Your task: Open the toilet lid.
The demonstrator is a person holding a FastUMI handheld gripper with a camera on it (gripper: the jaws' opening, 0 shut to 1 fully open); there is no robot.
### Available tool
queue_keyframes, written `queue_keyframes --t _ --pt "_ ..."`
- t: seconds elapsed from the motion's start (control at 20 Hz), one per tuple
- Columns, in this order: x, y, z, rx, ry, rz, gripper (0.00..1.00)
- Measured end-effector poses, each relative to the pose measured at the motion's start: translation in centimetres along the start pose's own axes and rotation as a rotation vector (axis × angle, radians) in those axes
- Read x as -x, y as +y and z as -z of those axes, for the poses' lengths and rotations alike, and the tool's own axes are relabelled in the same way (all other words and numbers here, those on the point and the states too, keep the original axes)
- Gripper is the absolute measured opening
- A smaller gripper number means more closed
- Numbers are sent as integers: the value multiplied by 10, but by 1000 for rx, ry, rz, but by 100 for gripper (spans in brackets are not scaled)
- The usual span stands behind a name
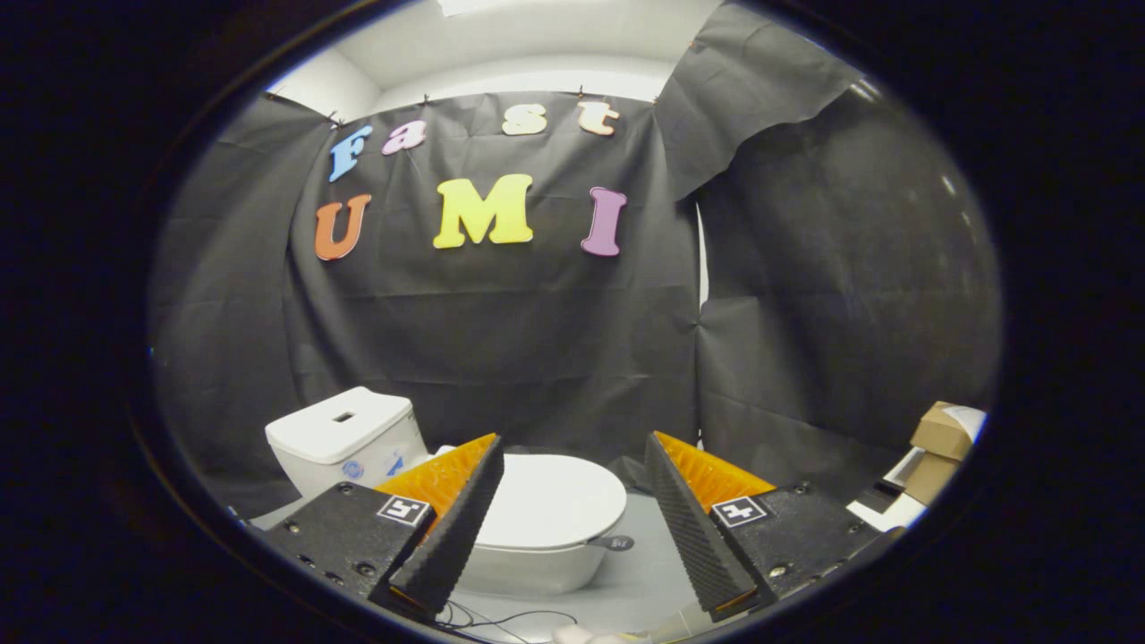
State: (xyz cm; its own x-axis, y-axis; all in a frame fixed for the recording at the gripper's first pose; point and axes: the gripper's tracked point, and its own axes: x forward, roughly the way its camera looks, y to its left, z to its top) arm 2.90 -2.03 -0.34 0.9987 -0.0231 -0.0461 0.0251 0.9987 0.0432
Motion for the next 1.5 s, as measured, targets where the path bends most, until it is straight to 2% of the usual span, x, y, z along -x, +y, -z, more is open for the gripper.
queue_keyframes --t 0.25,0.6,0.85,1.15,1.5 --pt "-46 -8 -9 0 11 -52 99" --pt "-127 -61 8 -111 70 -22 99" --pt "-174 -89 64 -245 195 -25 100" --pt "-209 -104 160 -468 398 -25 98" --pt "-206 -107 244 -714 537 -44 96"
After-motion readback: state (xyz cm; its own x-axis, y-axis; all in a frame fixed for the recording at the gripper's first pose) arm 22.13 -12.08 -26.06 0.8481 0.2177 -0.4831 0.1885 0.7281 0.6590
